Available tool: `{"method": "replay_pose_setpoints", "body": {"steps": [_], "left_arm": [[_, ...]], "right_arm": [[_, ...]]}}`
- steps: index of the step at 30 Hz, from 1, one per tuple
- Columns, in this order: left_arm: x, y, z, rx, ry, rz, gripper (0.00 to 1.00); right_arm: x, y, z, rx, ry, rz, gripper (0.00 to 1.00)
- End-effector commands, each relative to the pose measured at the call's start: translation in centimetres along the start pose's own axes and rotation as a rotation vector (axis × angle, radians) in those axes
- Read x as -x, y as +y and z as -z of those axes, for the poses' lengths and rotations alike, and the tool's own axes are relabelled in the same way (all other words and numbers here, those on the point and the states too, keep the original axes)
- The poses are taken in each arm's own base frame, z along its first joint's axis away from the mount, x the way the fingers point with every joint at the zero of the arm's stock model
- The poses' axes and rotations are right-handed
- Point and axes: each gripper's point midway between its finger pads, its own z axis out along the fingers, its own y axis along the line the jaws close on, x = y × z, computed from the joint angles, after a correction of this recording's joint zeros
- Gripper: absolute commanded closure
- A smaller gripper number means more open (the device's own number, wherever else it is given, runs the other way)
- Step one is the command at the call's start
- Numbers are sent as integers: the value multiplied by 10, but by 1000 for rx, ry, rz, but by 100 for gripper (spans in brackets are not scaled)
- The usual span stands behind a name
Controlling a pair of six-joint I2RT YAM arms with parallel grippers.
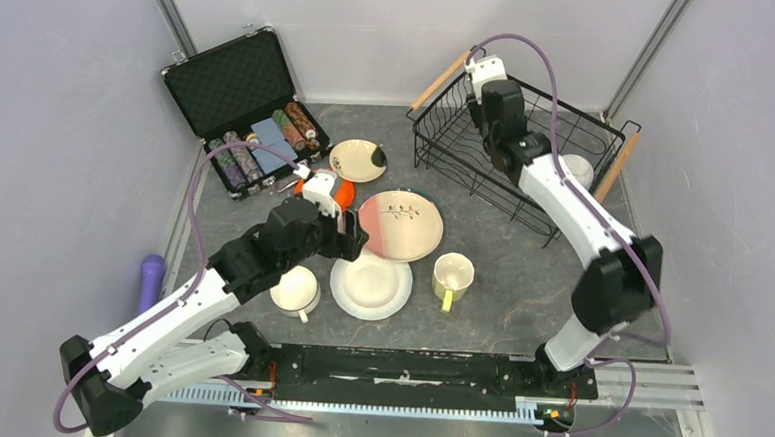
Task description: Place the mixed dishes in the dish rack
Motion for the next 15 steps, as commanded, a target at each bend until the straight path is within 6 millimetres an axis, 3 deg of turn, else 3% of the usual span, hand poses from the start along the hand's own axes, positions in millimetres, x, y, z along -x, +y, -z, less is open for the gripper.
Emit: {"method": "replay_pose_setpoints", "body": {"steps": [1,5,9,12,15], "left_arm": [[-3,55,22,367,47,158,7],[-31,93,34,577,124,327,6],[-55,135,51,775,159,469,5],[-70,153,63,884,172,513,4],[-86,163,72,959,165,552,5]], "right_arm": [[11,33,65,183,-101,-50,44],[14,49,114,319,-143,-80,33],[11,58,158,464,-207,-122,15],[-4,55,180,512,-214,-153,7],[-17,59,198,586,-228,-161,6]]}}
